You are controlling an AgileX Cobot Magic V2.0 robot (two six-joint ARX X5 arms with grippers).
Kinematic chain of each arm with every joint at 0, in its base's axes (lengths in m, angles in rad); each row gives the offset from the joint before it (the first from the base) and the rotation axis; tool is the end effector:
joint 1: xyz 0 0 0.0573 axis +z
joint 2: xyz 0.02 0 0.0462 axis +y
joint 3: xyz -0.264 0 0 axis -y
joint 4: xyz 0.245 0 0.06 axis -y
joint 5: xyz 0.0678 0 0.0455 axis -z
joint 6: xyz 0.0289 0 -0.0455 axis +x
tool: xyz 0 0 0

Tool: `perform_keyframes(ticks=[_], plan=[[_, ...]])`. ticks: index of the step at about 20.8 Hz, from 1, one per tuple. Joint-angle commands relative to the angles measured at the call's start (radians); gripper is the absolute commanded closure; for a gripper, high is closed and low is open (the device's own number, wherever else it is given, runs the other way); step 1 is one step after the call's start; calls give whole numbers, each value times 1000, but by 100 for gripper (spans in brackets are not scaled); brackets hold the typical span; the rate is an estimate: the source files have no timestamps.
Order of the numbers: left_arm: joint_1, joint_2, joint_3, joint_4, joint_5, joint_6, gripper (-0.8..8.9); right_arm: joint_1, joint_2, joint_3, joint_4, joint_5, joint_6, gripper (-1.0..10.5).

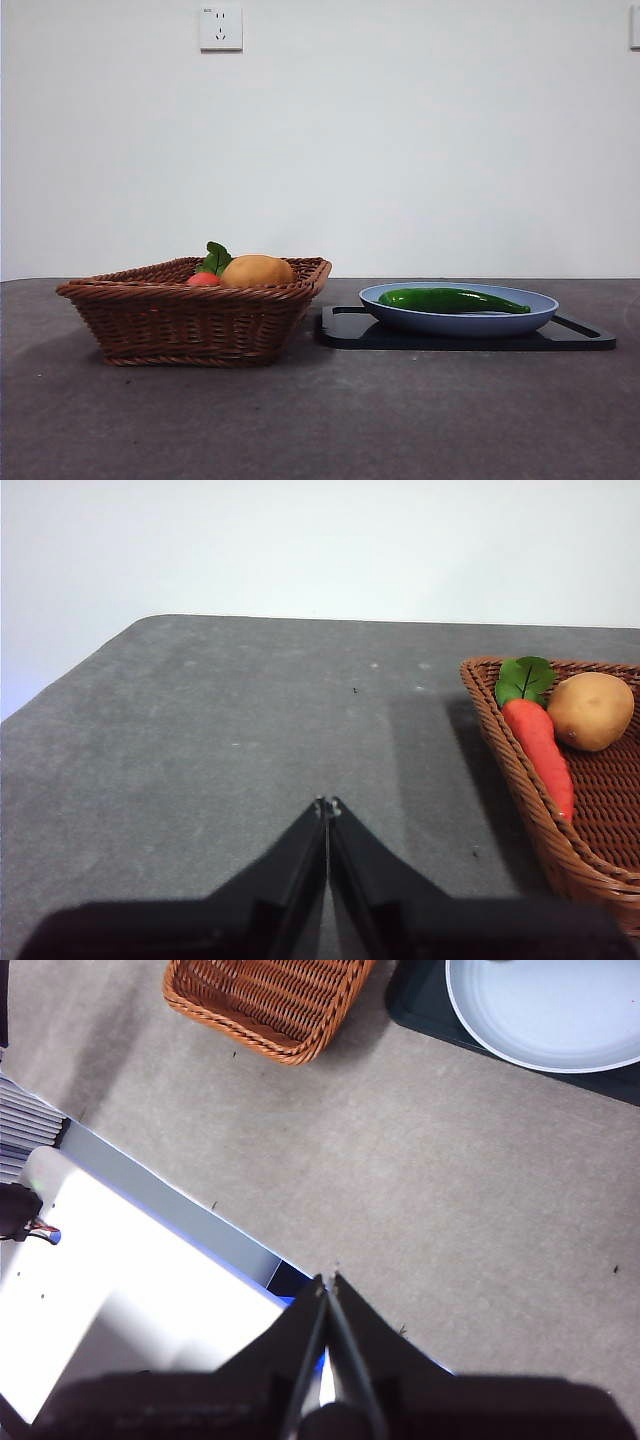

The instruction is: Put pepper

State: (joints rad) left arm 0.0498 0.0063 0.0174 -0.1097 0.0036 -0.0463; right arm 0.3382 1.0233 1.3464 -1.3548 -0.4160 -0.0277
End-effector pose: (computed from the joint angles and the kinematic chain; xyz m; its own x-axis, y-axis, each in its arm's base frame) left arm 0.0964 0.0047 0.1584 0.9941 0.0459 -0.0984 -0.0507 0.9976 -0.0464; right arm 0.1322 0.0589 0.3827 0.3089 0.5370 -0.7850 -0.5214 0.7859 0.3324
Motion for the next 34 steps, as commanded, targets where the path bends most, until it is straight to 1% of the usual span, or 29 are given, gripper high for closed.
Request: perform_keyframes(ticks=[1, 8, 9, 10, 11, 12, 14, 15, 17, 19, 22, 23, 26, 29, 34], plan=[[3, -3, -11, 12, 1, -6, 805, 2, 8, 16, 0, 2, -12, 934], [3, -3, -11, 12, 1, -7, 805, 1, 5, 16, 0, 5, -12, 934], [3, -3, -11, 12, 1, -6, 805, -15, -20, 16, 12, 7, -68, 934], [3, -3, -11, 12, 1, -6, 805, -39, -51, 16, 44, 3, -107, 934], [3, -3, -11, 12, 1, -6, 805, -66, -87, 13, 105, 2, -108, 934], [3, -3, -11, 12, 1, -6, 805, -92, -125, 2, 187, -3, -102, 934], [3, -3, -11, 12, 1, -6, 805, -150, -212, -43, 357, -4, -68, 934], [3, -3, -11, 12, 1, -6, 806, -185, -262, -87, 444, -3, -53, 934], [3, -3, -11, 12, 1, -6, 806, -235, -349, -198, 596, 4, -51, 934], [3, -3, -11, 12, 1, -6, 805, -272, -452, -372, 791, 11, -52, 934], [3, -3, -11, 12, 1, -6, 805, -296, -600, -653, 1030, 78, -27, 934], [3, -3, -11, 12, 1, -6, 805, -299, -640, -731, 1087, 95, -15, 934], [3, -3, -11, 12, 1, -7, 805, -300, -732, -899, 1183, 162, -6, 934], [3, -3, -11, 12, 1, -6, 806, -299, -816, -1030, 1227, 214, 10, 934], [3, -3, -11, 12, 1, -6, 806, -299, -912, -1168, 1228, 244, 24, 934]])
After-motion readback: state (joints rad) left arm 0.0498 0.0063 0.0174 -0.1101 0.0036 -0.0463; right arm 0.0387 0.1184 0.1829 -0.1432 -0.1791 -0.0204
